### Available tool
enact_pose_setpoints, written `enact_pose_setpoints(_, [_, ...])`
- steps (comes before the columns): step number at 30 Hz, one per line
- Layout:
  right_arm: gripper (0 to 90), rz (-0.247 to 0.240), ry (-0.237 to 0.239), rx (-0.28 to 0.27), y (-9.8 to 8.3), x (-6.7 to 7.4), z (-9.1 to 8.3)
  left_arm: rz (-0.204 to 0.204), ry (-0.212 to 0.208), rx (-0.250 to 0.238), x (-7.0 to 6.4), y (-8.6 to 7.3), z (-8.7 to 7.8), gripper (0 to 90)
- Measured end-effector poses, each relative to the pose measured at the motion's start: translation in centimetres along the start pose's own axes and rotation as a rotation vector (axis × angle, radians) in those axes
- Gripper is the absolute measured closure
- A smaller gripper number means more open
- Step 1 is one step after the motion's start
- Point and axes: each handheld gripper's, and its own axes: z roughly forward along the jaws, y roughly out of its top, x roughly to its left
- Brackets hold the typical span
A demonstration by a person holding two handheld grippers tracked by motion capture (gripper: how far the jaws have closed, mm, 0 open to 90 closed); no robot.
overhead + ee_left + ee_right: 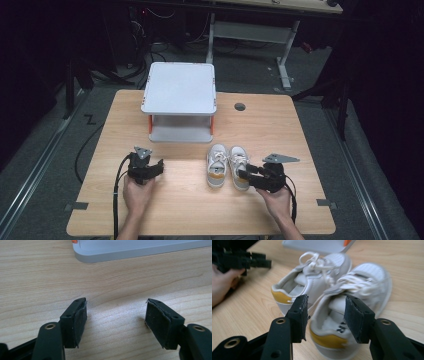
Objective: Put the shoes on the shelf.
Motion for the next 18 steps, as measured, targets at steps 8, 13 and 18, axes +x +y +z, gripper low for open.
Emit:
enact_pose_setpoints(8, [50.1, 0.068, -0.155, -0.077, -1.7, -4.5, -2.2, 0.005, 0.001, 0.0, -0.1, 0.0, 0.0, 33.1])
enact_pose_setpoints(13, [46.4, 0.136, -0.29, -0.051, -3.7, -7.7, -1.7, 0.006, 0.001, 0.0, -0.1, 0.0, 0.0, 33.0])
enact_pose_setpoints(18, [42.9, 0.142, -0.412, -0.024, -4.6, -9.4, -1.4, 0.02, -0.012, 0.008, -0.2, 0.0, 0.0, 30.1])
